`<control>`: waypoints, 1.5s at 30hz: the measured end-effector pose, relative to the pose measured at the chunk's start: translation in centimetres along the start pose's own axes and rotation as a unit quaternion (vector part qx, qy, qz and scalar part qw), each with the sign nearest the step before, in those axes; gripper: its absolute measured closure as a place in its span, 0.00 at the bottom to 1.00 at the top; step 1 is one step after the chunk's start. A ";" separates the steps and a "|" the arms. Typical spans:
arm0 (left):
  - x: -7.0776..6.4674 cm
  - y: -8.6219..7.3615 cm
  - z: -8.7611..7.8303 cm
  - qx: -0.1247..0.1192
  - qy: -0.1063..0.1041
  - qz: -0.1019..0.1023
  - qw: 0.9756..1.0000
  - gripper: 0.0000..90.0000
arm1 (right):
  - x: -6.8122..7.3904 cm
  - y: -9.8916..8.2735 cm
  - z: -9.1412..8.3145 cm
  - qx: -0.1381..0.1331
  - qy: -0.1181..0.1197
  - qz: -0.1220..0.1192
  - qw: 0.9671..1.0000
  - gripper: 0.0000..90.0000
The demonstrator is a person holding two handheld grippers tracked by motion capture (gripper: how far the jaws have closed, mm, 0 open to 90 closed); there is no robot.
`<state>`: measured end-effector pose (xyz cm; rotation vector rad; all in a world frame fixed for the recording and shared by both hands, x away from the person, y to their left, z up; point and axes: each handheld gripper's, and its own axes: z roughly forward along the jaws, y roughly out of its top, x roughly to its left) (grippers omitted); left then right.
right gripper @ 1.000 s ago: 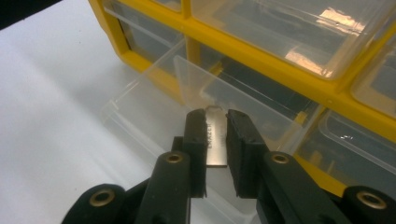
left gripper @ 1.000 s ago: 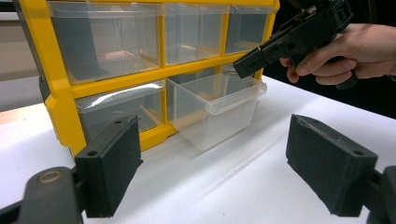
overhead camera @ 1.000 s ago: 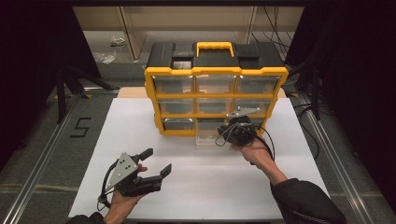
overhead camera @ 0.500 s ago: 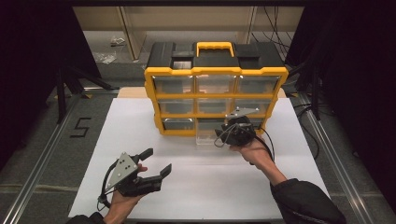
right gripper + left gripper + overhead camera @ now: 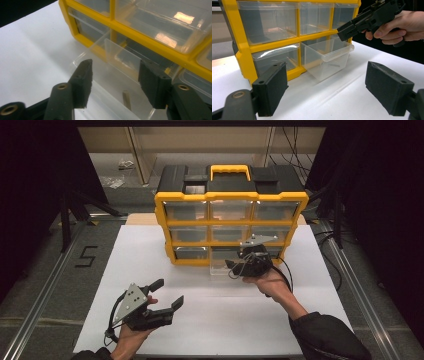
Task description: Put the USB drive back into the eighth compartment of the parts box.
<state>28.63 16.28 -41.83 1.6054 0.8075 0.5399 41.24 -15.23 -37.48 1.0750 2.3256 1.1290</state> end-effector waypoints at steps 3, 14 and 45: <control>0.0 0.0 0.0 0.001 0.000 0.000 1.000 0.19 | 0.4 0.2 -0.2 -0.006 0.006 0.001 1.000 0.44; 0.0 0.0 0.0 0.000 0.001 0.000 1.000 0.19 | 1.4 0.3 -0.4 -0.020 0.022 0.003 1.000 0.30; 0.1 0.0 0.0 0.001 0.002 -0.002 1.000 0.19 | 4.0 -1.1 -0.7 -0.049 0.062 -0.004 0.997 0.27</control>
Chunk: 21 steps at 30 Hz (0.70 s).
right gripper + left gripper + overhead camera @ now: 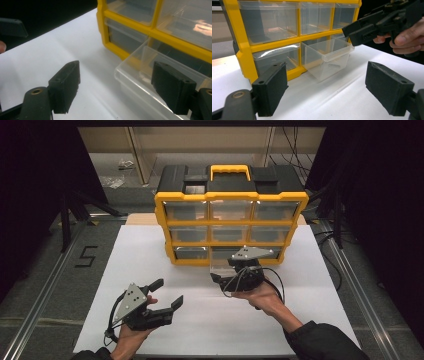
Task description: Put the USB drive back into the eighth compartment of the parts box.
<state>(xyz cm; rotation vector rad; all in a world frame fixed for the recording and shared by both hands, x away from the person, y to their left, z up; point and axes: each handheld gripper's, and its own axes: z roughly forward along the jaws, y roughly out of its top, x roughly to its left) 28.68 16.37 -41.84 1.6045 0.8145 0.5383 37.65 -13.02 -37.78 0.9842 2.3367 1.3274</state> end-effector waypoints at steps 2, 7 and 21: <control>0.0 0.0 0.0 -0.001 0.000 0.000 1.000 0.19 | 0.2 -0.2 0.1 0.002 0.001 -0.003 1.000 0.27; 0.0 0.0 0.0 -0.001 0.000 0.000 1.000 0.19 | 0.6 -0.7 0.2 0.003 0.006 -0.008 1.000 0.27; 0.0 0.0 0.0 -0.003 0.000 -0.002 1.000 0.19 | 1.4 -2.2 0.5 0.016 0.016 -0.016 1.000 0.27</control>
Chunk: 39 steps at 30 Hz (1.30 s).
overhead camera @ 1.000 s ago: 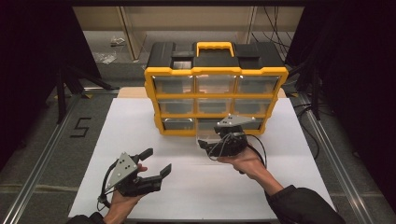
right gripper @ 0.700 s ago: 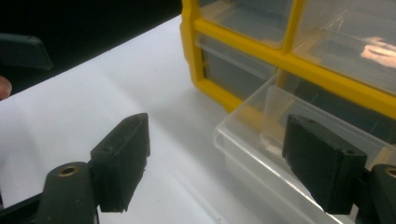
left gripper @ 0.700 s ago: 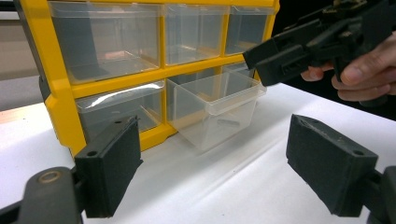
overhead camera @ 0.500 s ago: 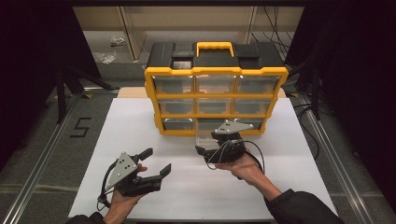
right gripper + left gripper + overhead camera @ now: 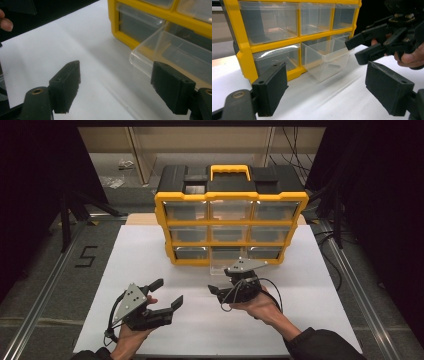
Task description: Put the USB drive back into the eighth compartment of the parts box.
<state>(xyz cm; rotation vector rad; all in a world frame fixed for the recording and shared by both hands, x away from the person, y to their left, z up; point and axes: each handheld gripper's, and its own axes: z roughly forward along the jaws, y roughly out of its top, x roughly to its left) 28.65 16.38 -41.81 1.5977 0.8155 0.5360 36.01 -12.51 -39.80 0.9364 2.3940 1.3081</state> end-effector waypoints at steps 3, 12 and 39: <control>0.0 0.0 0.0 0.000 0.001 0.000 1.000 0.19 | 0.0 -0.4 0.1 0.004 0.001 0.002 1.000 0.28; 0.0 0.0 0.0 -0.001 0.002 0.005 1.000 0.19 | 0.2 -1.2 0.2 0.008 0.003 -0.002 1.000 0.28; 0.1 0.0 -0.1 -0.002 0.003 0.005 1.000 0.19 | -0.1 -2.5 0.6 0.027 0.002 0.007 1.000 0.28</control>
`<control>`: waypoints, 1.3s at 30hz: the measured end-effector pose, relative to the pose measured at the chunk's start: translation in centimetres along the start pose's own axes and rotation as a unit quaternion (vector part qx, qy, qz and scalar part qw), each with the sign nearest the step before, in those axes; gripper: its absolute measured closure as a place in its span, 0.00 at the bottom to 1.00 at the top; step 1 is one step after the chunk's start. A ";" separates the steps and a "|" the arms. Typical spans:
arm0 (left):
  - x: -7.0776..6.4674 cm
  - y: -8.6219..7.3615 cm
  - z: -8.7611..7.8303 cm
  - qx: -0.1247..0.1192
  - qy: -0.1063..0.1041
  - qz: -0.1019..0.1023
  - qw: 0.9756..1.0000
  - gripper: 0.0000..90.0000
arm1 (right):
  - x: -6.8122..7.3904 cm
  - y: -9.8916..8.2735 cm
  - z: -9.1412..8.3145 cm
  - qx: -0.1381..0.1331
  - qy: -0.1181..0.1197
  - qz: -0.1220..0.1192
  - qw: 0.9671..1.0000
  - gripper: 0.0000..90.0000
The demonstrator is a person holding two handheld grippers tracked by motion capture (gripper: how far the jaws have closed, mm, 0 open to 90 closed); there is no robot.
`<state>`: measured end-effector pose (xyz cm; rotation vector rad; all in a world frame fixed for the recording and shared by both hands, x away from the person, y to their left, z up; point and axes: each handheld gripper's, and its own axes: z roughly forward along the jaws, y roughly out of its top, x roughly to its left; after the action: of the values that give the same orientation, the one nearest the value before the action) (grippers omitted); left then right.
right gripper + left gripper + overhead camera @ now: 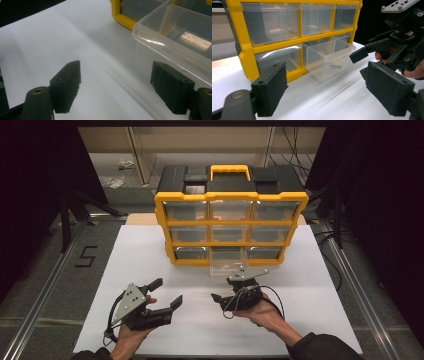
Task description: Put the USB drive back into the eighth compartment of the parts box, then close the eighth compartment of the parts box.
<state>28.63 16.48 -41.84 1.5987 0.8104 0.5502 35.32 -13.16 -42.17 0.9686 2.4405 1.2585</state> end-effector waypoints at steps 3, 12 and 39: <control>0.0 0.0 0.0 0.000 -0.001 0.000 1.000 0.19 | 0.0 -0.1 0.1 0.004 0.001 0.000 1.000 0.28; 0.0 0.0 0.0 0.001 0.000 -0.002 1.000 0.19 | -0.1 -0.4 0.3 0.007 0.004 0.005 1.000 0.28; 0.0 0.0 0.0 0.001 -0.002 -0.001 1.000 0.19 | -0.5 -1.4 1.4 0.031 -0.011 0.005 0.999 0.34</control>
<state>28.64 16.44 -41.87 1.6005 0.8088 0.5455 35.76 -13.16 -44.14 1.0060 2.4736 1.1752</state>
